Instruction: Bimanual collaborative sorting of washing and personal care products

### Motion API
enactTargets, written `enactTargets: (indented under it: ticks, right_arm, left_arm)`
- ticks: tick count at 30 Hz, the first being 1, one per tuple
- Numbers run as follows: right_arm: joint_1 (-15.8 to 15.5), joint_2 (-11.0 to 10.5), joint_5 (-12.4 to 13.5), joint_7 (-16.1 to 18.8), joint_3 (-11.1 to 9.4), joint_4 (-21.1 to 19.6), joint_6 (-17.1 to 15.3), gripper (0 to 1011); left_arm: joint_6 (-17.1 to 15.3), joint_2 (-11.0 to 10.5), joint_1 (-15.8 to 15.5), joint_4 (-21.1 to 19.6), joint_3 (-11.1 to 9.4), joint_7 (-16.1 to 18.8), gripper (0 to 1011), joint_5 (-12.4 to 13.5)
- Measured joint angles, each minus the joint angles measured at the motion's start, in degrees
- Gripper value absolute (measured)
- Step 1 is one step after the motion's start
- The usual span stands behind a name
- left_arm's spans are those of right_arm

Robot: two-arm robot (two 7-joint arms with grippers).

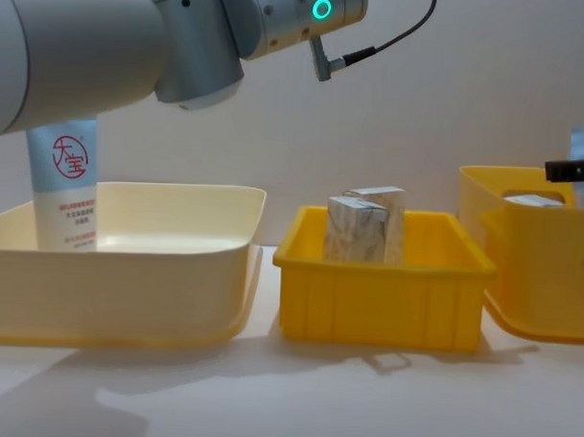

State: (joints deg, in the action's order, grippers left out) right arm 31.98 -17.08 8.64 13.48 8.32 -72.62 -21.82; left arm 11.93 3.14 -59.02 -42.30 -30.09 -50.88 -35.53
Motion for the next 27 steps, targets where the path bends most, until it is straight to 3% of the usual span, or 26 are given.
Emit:
enactTargets:
  ticks: [2, 15, 27]
  right_arm:
    - [0.0, 0.0, 0.0, 0.0, 0.0, 0.0, 0.0, 1000]
    - [-0.1, 0.1, -0.1, 0.1, 0.0, -0.1, 0.0, 1001]
    - [-1.5, -0.8, 0.3, 0.2, -2.3, -5.3, 1.8, 1002]
  left_arm:
    - [0.0, 0.0, 0.0, 0.0, 0.0, 0.0, 1003, 0.0]
    - [0.0, 0.0, 0.0, 0.0, 0.0, 0.0, 1003, 0.0]
    - [0.0, 0.0, 0.0, 0.0, 0.0, 0.0, 1003, 0.0]
